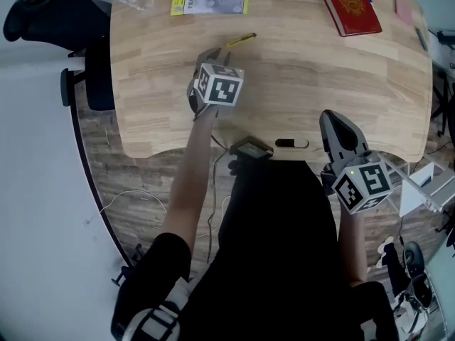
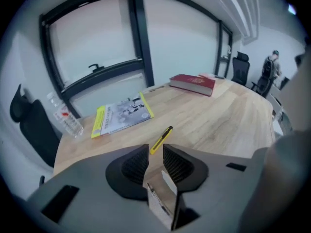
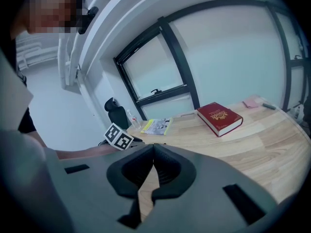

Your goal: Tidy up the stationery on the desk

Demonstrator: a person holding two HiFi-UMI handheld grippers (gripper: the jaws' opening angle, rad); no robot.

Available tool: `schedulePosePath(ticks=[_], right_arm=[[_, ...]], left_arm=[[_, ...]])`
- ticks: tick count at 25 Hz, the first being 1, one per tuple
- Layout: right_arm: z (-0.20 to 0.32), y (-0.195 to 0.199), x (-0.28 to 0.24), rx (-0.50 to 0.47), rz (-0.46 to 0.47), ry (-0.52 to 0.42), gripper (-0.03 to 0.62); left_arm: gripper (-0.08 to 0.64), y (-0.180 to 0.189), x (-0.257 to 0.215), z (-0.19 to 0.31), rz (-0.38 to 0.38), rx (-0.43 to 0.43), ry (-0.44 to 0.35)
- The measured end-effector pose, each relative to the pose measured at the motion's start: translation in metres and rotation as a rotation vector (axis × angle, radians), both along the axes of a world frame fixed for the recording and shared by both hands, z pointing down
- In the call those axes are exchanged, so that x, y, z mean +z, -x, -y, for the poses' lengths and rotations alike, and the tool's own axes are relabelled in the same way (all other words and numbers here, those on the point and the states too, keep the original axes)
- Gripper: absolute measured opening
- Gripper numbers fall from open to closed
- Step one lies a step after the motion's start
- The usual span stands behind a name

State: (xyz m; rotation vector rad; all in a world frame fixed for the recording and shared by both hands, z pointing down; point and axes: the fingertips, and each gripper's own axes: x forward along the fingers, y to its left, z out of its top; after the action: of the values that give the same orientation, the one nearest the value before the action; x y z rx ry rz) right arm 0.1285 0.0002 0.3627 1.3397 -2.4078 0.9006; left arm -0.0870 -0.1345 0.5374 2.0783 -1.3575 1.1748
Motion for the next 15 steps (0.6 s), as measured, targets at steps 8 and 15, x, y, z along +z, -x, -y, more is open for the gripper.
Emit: schedulePosePath(ticks=[8, 15], right_arm=[[-0.005, 0.002, 0.004, 0.145, -0.033, 0.031, 0.02], [-0.015, 0.002, 0.018, 0.228, -0.054, 0.082, 0.02]], left_arm=[[0.141, -0.03, 0.041, 0.022, 0.039, 0.332, 0.077], [0.141, -0.042, 0.072, 0.048, 0.04, 0.478, 0.117]])
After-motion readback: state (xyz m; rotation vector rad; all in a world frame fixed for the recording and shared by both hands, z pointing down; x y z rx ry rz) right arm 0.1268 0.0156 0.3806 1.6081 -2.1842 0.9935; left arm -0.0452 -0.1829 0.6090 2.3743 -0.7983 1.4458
